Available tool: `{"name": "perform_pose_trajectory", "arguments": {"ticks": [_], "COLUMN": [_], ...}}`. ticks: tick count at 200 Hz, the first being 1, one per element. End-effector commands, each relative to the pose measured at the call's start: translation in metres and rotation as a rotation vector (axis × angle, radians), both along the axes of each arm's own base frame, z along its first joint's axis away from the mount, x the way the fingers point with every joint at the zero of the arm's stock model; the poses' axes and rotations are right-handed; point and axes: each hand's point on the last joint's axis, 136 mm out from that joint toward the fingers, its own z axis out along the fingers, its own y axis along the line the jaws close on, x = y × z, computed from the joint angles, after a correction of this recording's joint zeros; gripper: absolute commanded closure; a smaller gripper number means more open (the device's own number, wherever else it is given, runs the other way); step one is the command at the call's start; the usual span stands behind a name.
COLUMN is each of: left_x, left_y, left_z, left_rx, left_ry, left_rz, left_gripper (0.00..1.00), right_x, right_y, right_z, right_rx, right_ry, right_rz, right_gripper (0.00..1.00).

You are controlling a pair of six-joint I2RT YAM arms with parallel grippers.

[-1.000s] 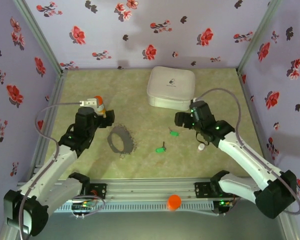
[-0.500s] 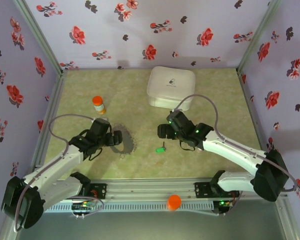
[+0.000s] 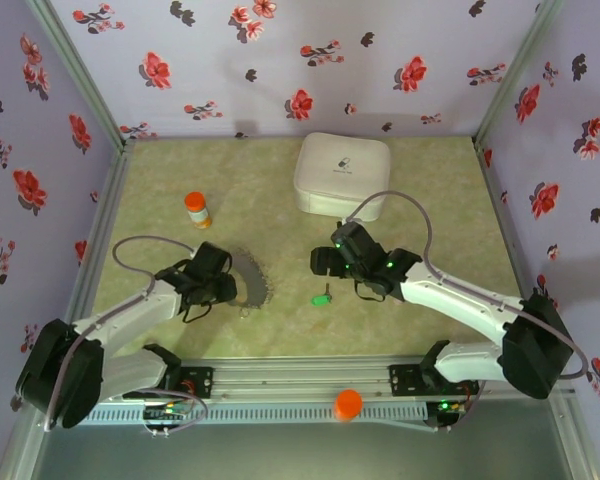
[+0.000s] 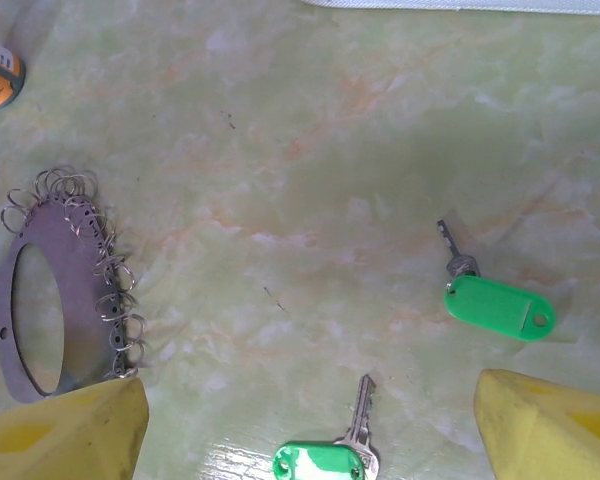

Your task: Put the keys on the keyring

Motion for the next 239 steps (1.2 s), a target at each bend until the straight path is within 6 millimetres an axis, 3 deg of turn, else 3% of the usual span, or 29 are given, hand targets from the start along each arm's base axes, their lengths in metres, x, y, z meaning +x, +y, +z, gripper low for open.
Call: {"name": "perform_pose_trajectory", "arguments": {"ticks": [1,18,87,147,163,193,239], "left_x": [-0.003,-0.010,-0.034,-0.039,-0.038,-0.028,-0.008], "left_y": [-0.011,-0.016,-0.042,-0.066,-0.063,-0.048,-0.018], "left_z": [-0.003,-0.008,-0.026,-0.023,-0.019,0.006,0.040], "left_rx": [-0.048,-0.055,-0.042,-0.085,-0.082,-0.055,-0.091], "left_ry": [0.031,0.059,0.134,0.139,0.117,0.017,-0.128], "left_rz": [-0.013,-0.024,-0.091,-0.151,-0.139,-0.099,0.029], "left_gripper": [0.71,0.78,0.83,0.87,0.86,0.80,0.75], "right_x": [-0.002,-0.001,0.001,0.000,-0.002,-0.005,-0.031], "right_y": [0.004,0.005,0.007,0.004,0.004,0.010,0.054], "right_z": [-0.006,-0.007,-0.006,-0.007,-0.007,-0.007,-0.012], "right_rx": [0.007,0.008,-0.003,-0.007,-0.004,-0.005,-0.090], "right_ry": [0.006,0.004,0.001,0.002,0.003,-0.005,-0.015], "right_rz": [0.004,0.006,0.017,0.014,0.017,0.064,0.333], "right_gripper": [0.14,0.14,0.13,0.13,0.13,0.15,0.23]}}
